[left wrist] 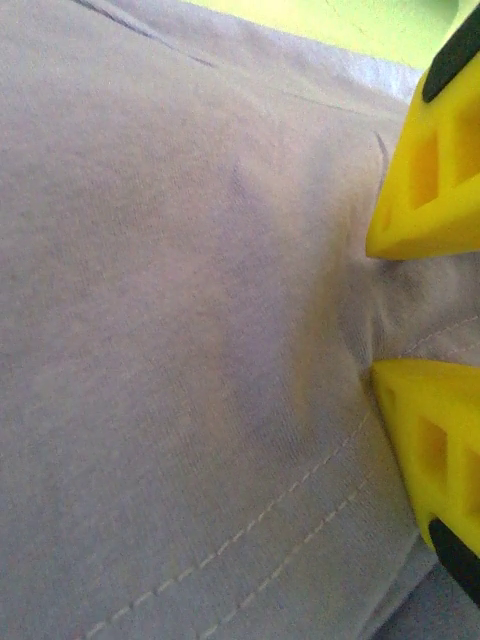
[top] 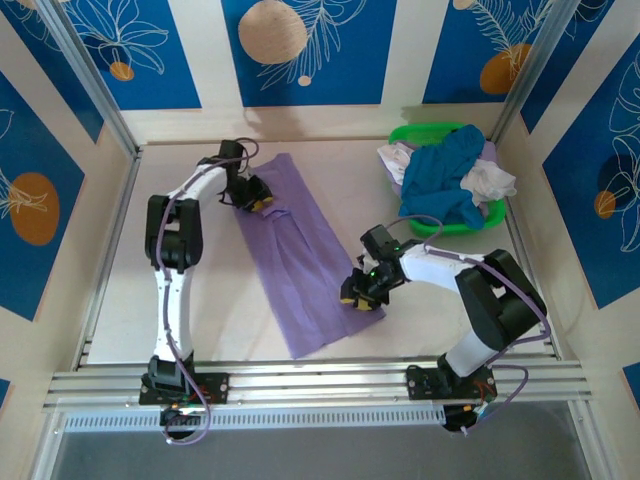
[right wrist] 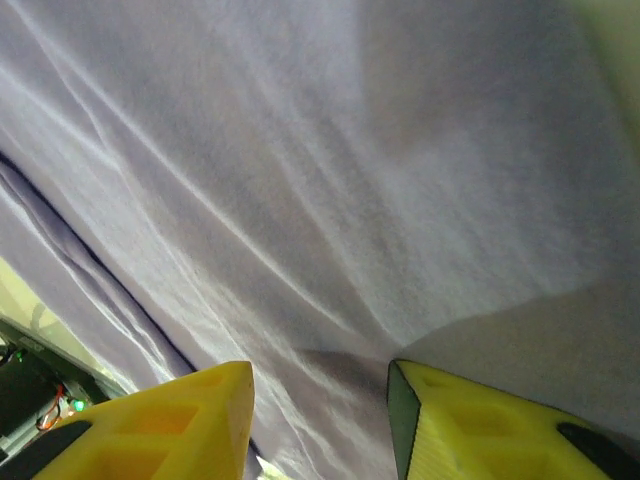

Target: Fold and stack the t-shirts

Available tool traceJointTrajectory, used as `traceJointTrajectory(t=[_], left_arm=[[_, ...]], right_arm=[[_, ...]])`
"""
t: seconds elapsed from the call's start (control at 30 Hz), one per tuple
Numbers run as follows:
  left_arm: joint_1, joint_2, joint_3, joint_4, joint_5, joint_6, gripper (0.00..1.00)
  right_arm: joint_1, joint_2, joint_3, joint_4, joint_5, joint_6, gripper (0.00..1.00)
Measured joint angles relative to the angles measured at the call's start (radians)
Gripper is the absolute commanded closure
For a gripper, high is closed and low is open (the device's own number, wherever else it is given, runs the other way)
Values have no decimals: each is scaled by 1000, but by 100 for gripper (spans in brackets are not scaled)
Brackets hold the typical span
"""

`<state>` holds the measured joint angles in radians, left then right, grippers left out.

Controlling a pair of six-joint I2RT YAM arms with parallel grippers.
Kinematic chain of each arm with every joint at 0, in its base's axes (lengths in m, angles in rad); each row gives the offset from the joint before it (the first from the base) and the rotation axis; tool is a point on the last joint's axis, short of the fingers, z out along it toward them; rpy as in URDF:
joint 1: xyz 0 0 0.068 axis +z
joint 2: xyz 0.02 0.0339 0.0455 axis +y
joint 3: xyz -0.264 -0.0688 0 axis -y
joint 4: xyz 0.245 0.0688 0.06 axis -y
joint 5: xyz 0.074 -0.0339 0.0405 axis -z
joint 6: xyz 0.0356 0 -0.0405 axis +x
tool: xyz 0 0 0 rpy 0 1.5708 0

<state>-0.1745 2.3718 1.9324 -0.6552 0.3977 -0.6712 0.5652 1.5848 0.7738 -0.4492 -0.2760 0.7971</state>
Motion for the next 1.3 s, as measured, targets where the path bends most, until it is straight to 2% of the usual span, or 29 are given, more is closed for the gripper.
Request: traceJointTrajectory(t=[0.13,0.3,0.57,0.77,0.93,1.13,1.3], left_arm=[[-5,16,46,-24,2,5,66],[-5,-23,10,-38,-13,26,64],[-17,-306,-278,32,-31,25,64],[-31,-386,-457,108,-33,18,64],[-32,-434,-536,99,-58,24,64],[-33,-584,-584,74,-93,56,63],[-42,-655,-674,74,-100,68,63]], right_arm=[[36,-27,0,-19,-2,36,57],[27,-70,21,-64,14,36,57],[-13,-25,28,-74,18,-1,57],[0,9,15,-57,11,2,57],[68,9,-3,-10,-16,57,57],[183,38,12,41,-54,141,57],[240,47,79,6,-23,148,57]])
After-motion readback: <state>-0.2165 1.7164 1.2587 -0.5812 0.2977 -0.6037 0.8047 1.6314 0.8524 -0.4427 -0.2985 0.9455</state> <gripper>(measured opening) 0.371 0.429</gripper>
